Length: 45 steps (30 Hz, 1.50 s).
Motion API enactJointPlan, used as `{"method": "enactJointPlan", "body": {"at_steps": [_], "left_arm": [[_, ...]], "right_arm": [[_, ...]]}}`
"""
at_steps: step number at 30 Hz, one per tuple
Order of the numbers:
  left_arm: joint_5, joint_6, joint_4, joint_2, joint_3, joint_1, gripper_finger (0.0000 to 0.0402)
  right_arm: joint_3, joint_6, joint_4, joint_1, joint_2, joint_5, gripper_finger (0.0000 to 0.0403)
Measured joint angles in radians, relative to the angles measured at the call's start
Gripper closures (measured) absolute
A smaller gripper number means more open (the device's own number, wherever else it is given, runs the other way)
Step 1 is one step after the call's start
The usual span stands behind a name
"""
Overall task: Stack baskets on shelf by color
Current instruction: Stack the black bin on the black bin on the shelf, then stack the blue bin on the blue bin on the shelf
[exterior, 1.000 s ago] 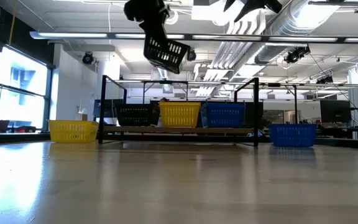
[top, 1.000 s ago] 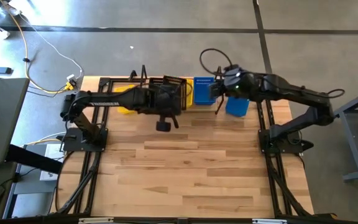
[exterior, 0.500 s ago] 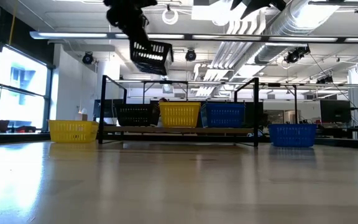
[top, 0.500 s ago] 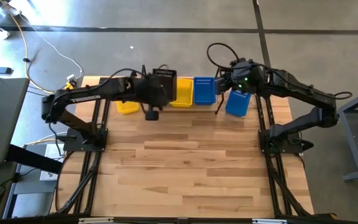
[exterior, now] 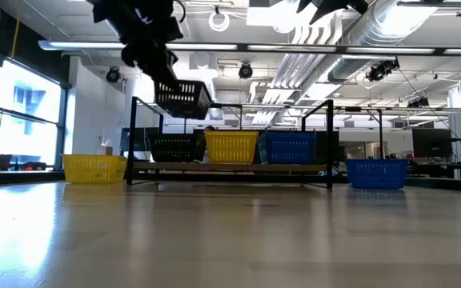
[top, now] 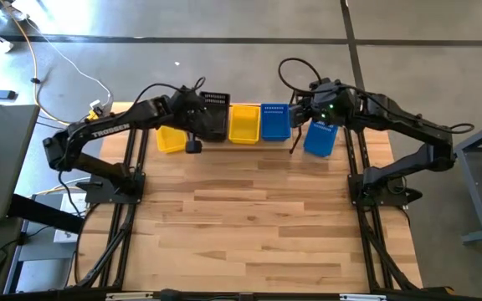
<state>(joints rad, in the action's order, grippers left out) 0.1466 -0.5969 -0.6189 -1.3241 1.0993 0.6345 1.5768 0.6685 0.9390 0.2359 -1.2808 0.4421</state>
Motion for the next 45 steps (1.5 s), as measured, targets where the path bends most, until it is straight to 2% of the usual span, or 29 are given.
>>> {"method": "enactJointPlan", "body": {"at_steps": [10, 14, 21, 28, 36, 45], "left_arm": [[0.049, -0.06, 0.048, -0.071, -0.023, 0.052, 0.0401], [-0.022, -0.063, 0.047, -0.119, -0.024, 0.053, 0.0401], [-0.024, -0.061, 0.046, -0.174, -0.024, 0.052, 0.0401], [-0.051, 0.009, 0.053, -0.205, -0.024, 0.052, 0.0395], [-0.08, 0.02, 0.067, -0.2, -0.015, 0.043, 0.0358], [-0.08, 0.108, 0.046, -0.2, 0.023, 0.011, 0.029]], "right_arm": [[0.0, 0.003, 0.0, 0.0, 0.0, -0.006, 0.0224], [0.0, 0.003, 0.0, 0.0, 0.0, -0.009, 0.0224], [0.0, 0.003, 0.0, 0.0, 0.0, -0.01, 0.0224], [0.0, 0.004, 0.001, 0.0, 0.0, -0.018, 0.0224], [0.0, 0.005, 0.053, 0.0, 0.0, -0.12, 0.0224], [0.0, 0.067, 0.131, 0.0, 0.0, -0.113, 0.0224]]}}
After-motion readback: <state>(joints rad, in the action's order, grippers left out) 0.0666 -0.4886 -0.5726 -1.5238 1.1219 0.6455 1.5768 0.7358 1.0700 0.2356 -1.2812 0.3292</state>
